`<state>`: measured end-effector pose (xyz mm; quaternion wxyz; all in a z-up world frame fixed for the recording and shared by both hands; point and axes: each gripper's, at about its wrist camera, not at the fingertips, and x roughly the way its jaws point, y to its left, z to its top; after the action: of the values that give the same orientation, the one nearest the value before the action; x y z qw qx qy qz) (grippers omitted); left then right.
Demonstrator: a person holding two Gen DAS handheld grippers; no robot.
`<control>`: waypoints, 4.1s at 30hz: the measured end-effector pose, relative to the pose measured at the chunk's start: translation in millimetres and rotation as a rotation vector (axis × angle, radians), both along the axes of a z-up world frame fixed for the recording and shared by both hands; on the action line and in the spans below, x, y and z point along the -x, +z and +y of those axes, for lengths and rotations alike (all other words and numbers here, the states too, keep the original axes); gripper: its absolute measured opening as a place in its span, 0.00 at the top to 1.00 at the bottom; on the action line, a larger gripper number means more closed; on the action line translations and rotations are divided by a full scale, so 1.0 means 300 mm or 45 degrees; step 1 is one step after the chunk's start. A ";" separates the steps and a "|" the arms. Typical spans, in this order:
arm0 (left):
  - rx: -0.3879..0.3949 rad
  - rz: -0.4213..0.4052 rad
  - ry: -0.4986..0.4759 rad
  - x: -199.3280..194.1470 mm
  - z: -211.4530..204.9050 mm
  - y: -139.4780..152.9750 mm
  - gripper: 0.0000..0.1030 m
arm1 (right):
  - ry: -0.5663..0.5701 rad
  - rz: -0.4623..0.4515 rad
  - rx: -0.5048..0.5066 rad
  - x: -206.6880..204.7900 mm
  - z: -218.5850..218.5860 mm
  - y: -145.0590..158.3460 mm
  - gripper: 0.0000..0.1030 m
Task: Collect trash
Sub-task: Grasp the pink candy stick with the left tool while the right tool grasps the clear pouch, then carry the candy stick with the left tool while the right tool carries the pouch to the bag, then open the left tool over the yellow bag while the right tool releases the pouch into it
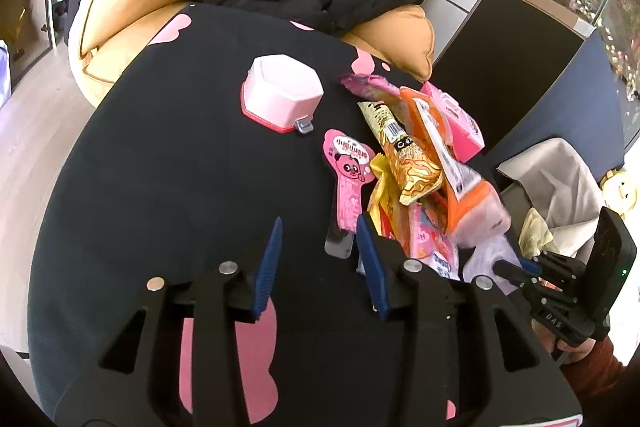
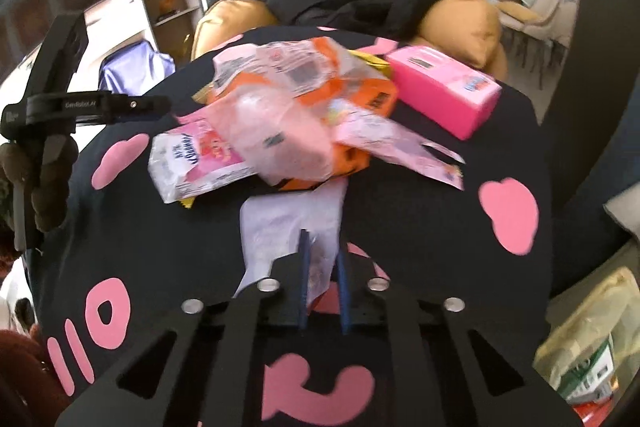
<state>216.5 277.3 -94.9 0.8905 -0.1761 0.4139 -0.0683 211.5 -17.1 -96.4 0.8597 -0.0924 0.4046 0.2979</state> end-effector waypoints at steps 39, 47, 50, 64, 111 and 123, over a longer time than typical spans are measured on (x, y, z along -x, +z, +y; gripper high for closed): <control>-0.210 -0.176 -0.016 0.039 -0.096 0.207 0.86 | -0.110 -0.119 -0.082 0.203 -0.179 0.117 0.93; -0.168 -0.317 -0.075 0.187 -0.197 0.358 0.86 | -0.139 -0.229 -0.102 0.289 -0.241 0.219 0.93; -0.140 -0.350 -0.110 0.208 -0.257 0.392 0.86 | -0.151 -0.281 -0.103 0.312 -0.275 0.267 0.93; -0.041 -0.388 -0.427 0.226 -0.733 0.478 0.86 | -0.379 -0.475 -0.098 0.393 -0.616 0.424 0.93; 0.041 -0.068 -0.684 0.009 -1.273 0.160 0.58 | -0.733 -0.406 -0.118 0.328 -1.063 0.306 0.93; -0.006 -0.159 -0.533 0.088 -0.998 0.179 0.51 | -0.670 -0.320 -0.065 0.180 -0.945 0.216 0.93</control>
<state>190.2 -22.0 -41.3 0.8812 -0.0798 0.3856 -0.2617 157.6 -300.6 -31.8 0.9528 0.0012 0.2975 0.0609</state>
